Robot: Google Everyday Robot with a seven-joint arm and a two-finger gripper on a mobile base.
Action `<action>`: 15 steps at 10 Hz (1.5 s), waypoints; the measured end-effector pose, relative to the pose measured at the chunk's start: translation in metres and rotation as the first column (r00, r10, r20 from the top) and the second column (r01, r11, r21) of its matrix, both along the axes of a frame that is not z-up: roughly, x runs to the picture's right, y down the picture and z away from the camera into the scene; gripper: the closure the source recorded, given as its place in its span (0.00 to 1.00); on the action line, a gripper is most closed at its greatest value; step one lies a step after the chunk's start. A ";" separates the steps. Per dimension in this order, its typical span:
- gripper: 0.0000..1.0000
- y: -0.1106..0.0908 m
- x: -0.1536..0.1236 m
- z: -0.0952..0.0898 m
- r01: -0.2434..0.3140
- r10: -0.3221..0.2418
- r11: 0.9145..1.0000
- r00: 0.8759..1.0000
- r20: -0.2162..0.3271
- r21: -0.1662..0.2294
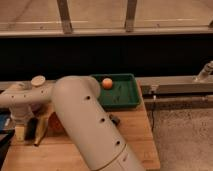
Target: Place eraser in red bowl
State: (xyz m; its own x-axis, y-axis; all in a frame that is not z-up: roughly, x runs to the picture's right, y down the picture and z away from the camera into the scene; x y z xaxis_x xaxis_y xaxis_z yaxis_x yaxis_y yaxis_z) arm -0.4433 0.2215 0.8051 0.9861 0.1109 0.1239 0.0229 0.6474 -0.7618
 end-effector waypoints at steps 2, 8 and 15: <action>0.20 0.005 0.001 0.004 -0.002 0.002 1.000 1.000 -0.006 -0.005; 0.32 0.016 0.003 0.008 -0.008 0.008 1.000 1.000 -0.028 -0.002; 0.98 -0.001 0.000 -0.011 -0.018 0.018 0.998 1.000 0.006 0.054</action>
State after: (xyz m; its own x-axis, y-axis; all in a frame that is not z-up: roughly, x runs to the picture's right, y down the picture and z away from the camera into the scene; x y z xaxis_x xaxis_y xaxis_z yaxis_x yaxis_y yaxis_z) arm -0.4435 0.2201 0.7943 0.9834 0.1214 0.1352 0.0149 0.6879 -0.7257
